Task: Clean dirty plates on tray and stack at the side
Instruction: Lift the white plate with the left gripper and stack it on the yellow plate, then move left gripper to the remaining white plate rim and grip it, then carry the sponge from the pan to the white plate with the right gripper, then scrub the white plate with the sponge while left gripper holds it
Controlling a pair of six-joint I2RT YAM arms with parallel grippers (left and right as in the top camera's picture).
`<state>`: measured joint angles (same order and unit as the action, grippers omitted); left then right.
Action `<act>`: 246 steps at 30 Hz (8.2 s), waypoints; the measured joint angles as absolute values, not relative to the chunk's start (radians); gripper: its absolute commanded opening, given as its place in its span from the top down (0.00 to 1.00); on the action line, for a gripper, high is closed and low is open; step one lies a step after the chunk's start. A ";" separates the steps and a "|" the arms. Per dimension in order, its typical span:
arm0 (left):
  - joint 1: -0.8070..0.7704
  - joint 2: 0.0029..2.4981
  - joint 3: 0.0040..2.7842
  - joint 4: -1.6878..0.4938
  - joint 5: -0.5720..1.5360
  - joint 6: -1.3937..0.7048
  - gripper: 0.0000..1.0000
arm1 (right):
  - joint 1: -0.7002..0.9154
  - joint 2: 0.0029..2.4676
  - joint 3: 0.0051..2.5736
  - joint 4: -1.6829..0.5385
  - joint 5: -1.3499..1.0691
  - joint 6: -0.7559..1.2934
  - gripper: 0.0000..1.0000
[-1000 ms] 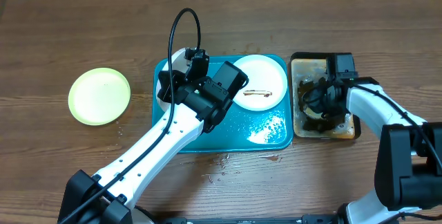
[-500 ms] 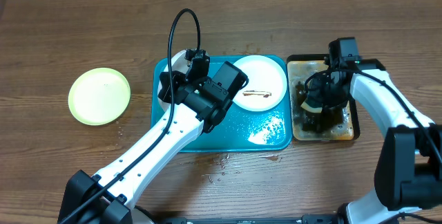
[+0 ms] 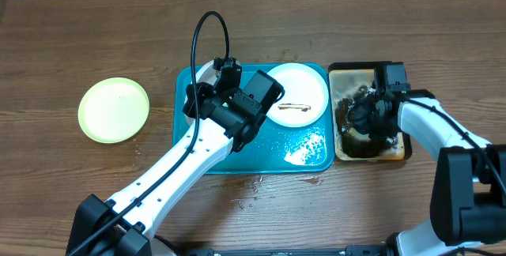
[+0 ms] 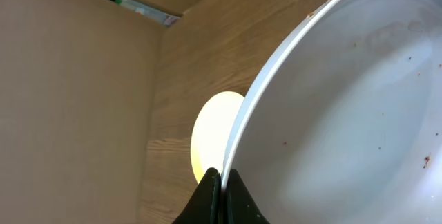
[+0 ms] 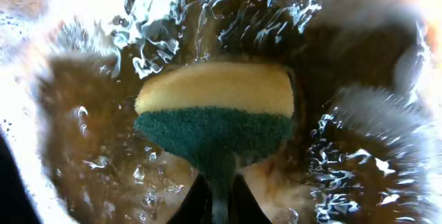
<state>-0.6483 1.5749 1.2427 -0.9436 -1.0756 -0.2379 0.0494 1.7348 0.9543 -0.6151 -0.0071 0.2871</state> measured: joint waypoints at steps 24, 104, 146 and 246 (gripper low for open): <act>0.013 1.468 1.250 -0.940 -0.428 -0.241 0.96 | 0.049 1.498 1.136 -0.874 0.003 0.276 0.96; -0.434 2.211 1.726 -0.862 0.064 -0.121 0.54 | 0.049 1.499 1.136 -0.985 0.003 0.261 0.96; -0.430 2.211 1.730 -1.196 0.075 -0.158 0.96 | 0.448 1.579 1.120 -0.676 -0.283 0.452 0.96; -0.364 2.180 1.623 -1.140 0.195 -0.289 0.96 | 0.482 1.837 1.219 -0.602 0.146 0.052 0.96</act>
